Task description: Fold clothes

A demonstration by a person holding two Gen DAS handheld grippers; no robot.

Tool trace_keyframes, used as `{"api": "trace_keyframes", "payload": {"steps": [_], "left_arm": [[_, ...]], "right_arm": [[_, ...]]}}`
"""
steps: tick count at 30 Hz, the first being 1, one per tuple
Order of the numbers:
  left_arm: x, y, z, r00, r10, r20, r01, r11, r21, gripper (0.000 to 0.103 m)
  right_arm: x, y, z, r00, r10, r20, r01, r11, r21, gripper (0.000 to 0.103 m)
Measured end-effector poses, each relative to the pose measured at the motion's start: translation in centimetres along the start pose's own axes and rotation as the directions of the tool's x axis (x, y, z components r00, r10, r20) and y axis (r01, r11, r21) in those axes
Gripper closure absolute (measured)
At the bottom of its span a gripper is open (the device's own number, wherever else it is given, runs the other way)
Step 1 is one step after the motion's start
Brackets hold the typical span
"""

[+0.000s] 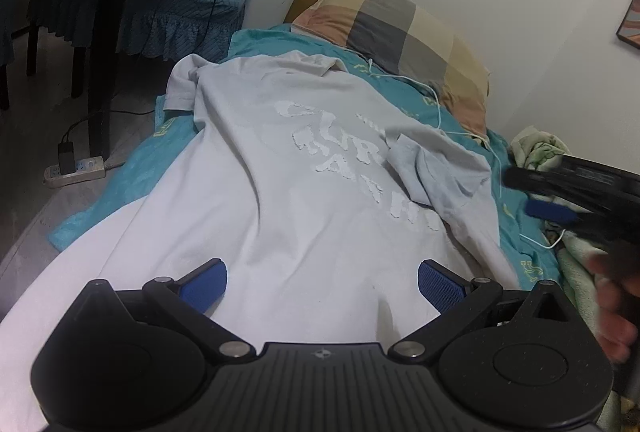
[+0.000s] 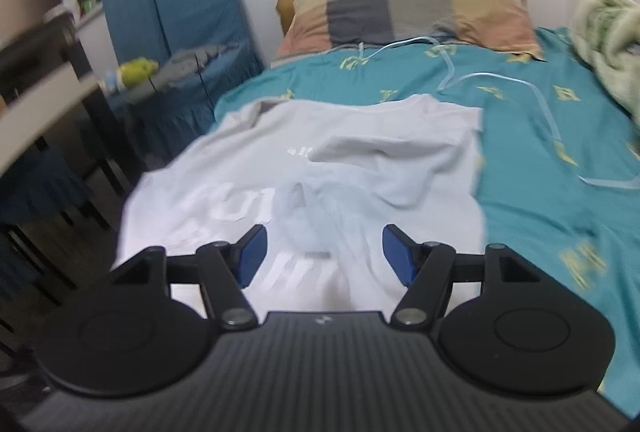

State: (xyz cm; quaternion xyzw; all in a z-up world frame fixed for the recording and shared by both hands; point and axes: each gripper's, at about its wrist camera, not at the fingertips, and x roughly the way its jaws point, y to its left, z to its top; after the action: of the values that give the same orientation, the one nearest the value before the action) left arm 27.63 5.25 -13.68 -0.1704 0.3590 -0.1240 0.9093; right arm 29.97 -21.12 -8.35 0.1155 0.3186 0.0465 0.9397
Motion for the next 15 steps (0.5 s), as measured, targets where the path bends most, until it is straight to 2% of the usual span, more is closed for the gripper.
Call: {"api": "trace_keyframes", "payload": {"steps": [6,11,15], "left_arm": [[-2.1,-2.2,-0.9,1.000,-0.016,0.010,0.015,0.996,0.091,0.000],[-4.0,-5.0,-3.5,0.999,-0.040,-0.008,0.041,0.975,0.217,0.001],[-6.2,-6.8,-5.4,0.999,-0.050,-0.020,0.054,0.962,0.267,0.001]], "right_arm": [[-12.2,0.3,-2.7,1.000,-0.008,-0.011,0.009,0.997,0.071,0.037],[-19.3,0.1,-6.3,1.000,-0.021,0.023,0.018,0.992,0.123,0.037],[-23.2,-1.3,-8.2,0.996,-0.052,0.068,0.038,0.981,0.193,0.037]]}}
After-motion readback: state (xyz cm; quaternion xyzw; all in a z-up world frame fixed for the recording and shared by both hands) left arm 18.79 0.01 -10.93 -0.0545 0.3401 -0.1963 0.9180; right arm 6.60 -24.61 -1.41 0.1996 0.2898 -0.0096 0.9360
